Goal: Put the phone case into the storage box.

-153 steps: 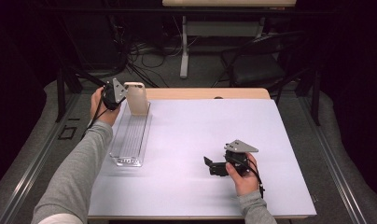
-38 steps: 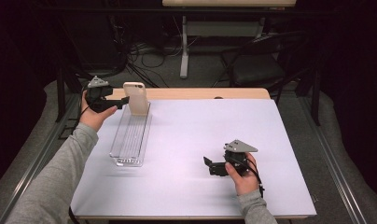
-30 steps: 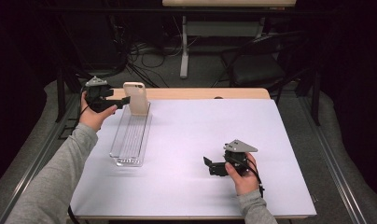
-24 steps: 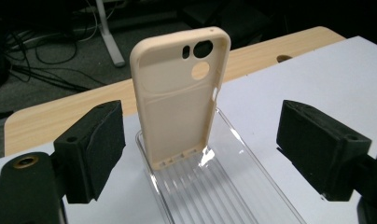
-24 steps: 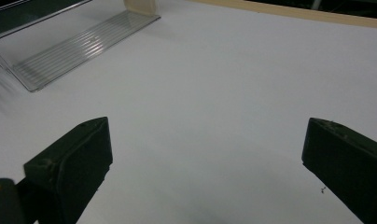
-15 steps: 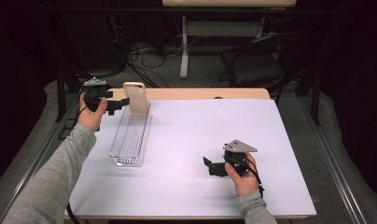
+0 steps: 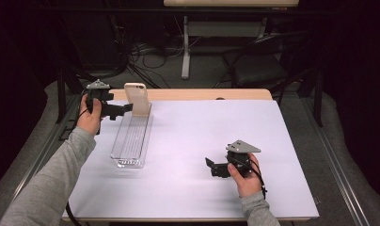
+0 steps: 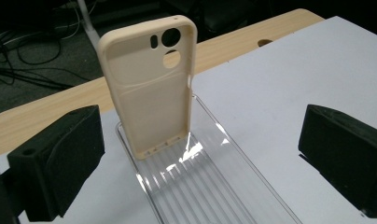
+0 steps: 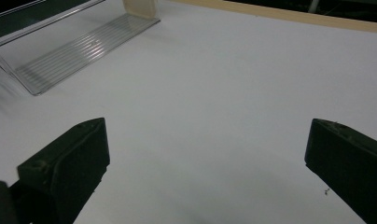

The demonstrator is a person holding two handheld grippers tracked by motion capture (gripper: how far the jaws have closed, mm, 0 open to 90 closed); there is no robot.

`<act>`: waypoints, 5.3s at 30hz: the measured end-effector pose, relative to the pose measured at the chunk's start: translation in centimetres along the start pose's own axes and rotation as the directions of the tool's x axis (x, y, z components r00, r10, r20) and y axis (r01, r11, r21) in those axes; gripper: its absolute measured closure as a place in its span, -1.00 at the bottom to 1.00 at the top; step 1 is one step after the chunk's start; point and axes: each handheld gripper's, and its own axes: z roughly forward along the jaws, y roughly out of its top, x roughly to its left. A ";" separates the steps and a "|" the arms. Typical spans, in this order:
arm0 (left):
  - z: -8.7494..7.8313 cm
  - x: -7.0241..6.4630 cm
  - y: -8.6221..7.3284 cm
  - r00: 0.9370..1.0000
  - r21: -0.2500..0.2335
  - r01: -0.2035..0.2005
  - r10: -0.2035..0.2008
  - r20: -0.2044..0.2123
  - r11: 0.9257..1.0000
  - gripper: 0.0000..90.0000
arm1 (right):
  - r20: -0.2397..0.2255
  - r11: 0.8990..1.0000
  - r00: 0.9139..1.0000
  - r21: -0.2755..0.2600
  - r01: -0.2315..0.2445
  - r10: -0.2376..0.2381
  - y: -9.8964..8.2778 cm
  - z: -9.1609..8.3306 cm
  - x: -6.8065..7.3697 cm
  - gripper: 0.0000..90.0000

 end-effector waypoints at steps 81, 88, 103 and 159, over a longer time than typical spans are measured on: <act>-6.7 -10.4 -9.5 0.976 -0.117 -0.082 0.104 0.191 0.990 -0.99 | -0.007 0.998 0.998 0.037 0.059 -0.059 -0.3 -6.1 -1.1 -1.00; -6.9 -10.3 -10.5 0.977 -0.117 -0.080 0.101 0.188 0.990 -0.99 | -0.002 0.998 0.998 0.037 0.057 -0.057 -0.7 -6.4 -1.2 -1.00; -7.4 -9.9 -12.6 0.982 -0.111 -0.064 0.082 0.169 0.992 -0.99 | 0.011 0.998 0.998 0.038 0.053 -0.054 -1.5 -7.0 -1.6 -1.00; -7.8 -8.1 -17.5 0.991 -0.140 -0.001 0.019 0.130 0.990 -0.99 | 0.029 0.998 0.999 0.058 0.036 -0.037 -4.3 -6.9 -2.3 -1.00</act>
